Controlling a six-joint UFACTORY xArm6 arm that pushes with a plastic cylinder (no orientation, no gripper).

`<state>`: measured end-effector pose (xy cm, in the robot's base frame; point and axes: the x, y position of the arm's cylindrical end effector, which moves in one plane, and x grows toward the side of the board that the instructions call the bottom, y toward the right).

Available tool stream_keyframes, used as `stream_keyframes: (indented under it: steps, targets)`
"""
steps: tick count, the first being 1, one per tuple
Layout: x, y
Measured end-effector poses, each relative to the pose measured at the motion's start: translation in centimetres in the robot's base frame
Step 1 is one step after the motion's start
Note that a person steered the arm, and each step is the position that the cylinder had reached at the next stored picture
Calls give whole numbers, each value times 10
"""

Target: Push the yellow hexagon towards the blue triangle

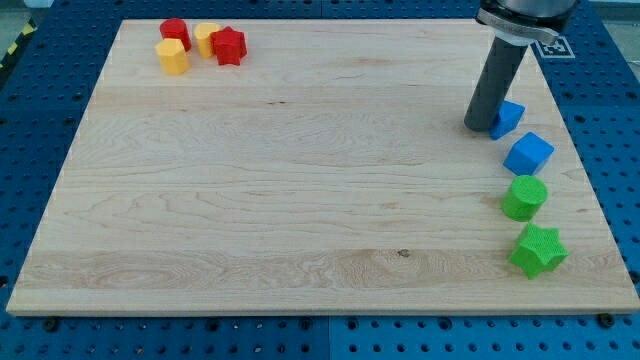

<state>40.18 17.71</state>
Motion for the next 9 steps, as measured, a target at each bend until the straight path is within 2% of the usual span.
stream_keyframes:
  steps: [1, 2, 4, 5, 6, 7, 9]
  targets:
    - [0, -87]
    - [-2, -211]
    - [-54, -457]
    - [-90, -481]
    - [-111, -481]
    - [-111, -480]
    - [-119, -417]
